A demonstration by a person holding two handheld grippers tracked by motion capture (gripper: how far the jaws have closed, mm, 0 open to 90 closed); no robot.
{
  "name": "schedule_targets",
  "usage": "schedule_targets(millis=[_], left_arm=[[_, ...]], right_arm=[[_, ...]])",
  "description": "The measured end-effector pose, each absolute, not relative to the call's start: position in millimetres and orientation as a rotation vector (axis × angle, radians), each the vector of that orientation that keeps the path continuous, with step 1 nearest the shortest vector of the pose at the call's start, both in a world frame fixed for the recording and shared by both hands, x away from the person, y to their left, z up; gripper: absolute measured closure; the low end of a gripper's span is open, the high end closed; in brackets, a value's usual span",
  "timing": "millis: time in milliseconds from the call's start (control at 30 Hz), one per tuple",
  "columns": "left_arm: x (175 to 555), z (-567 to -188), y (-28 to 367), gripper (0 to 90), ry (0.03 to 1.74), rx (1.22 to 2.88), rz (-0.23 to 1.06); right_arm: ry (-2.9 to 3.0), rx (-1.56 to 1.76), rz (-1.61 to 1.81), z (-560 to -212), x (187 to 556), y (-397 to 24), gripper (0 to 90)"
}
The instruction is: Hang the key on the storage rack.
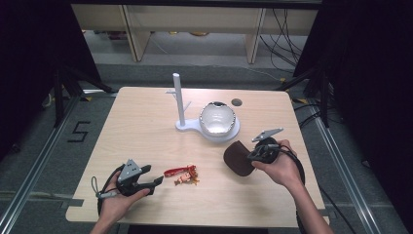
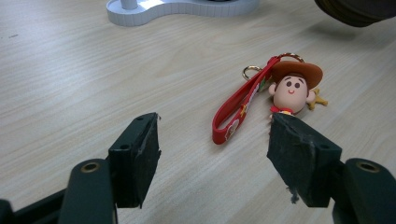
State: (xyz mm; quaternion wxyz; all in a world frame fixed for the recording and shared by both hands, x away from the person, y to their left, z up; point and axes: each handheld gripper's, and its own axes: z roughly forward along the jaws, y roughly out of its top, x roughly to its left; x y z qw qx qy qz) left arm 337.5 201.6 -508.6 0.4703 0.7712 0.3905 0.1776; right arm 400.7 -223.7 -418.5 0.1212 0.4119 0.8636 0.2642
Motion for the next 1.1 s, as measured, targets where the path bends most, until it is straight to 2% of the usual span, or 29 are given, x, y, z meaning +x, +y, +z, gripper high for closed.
schedule_targets(millis=[1100], left_arm=[[337, -511, 202, 32.4, 0.956, 1.873, 0.459]], right_arm=[[2.174, 1.119, 1.114, -394, 398, -234, 67.2]])
